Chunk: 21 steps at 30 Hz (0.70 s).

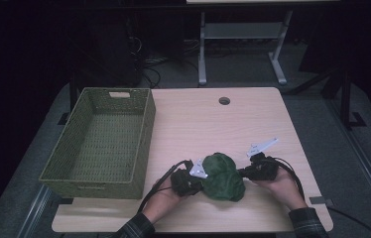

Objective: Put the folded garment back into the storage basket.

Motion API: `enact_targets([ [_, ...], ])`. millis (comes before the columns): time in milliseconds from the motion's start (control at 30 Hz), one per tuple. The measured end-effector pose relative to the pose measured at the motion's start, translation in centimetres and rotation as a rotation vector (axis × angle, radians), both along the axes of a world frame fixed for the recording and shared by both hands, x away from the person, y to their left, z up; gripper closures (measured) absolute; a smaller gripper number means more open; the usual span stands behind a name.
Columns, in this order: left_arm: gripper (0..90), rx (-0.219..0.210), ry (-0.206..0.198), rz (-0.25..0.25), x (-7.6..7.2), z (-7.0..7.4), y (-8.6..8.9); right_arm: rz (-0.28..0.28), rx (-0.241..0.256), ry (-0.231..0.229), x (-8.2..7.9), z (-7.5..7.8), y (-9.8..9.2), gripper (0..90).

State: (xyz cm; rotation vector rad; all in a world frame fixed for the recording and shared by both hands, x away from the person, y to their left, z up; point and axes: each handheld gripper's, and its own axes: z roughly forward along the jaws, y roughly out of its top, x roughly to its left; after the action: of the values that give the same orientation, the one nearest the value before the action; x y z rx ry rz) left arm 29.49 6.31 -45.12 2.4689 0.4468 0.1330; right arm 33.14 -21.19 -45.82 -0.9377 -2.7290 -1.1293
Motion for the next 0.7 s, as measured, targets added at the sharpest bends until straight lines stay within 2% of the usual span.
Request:
enact_targets([
  [200,89.8,-0.006,0.008,0.029,1.0,0.0,0.7,0.017,-0.011,-0.017,-1.1,0.0,0.0,89.8],
  [333,89.4,-0.021,0.010,0.034,1.1,0.0,1.0,-0.002,-0.004,-0.030,-1.5,0.1,-0.3,88.2],
  [367,88.9,-0.013,0.009,0.026,1.2,0.0,1.1,-0.008,-0.001,-0.035,-1.5,0.1,-0.5,86.5],
  [500,82.2,-0.026,0.016,0.030,1.1,0.2,1.7,-0.055,0.000,-0.063,-1.8,0.3,-1.4,76.2],
  [533,80.5,-0.010,0.015,0.013,1.2,0.4,1.9,-0.079,0.008,-0.071,-1.9,0.3,-1.7,71.6],
  [567,78.2,-0.025,0.026,0.019,1.2,0.4,2.1,-0.093,0.009,-0.070,-2.0,0.3,-1.9,68.2],
  [667,70.3,-0.025,0.030,0.010,0.9,0.7,2.5,-0.144,0.001,-0.087,-2.4,0.0,-3.2,55.9],
  [700,67.3,-0.028,0.031,0.009,0.8,0.8,2.6,-0.160,-0.008,-0.078,-2.5,-0.1,-3.5,50.2],
])
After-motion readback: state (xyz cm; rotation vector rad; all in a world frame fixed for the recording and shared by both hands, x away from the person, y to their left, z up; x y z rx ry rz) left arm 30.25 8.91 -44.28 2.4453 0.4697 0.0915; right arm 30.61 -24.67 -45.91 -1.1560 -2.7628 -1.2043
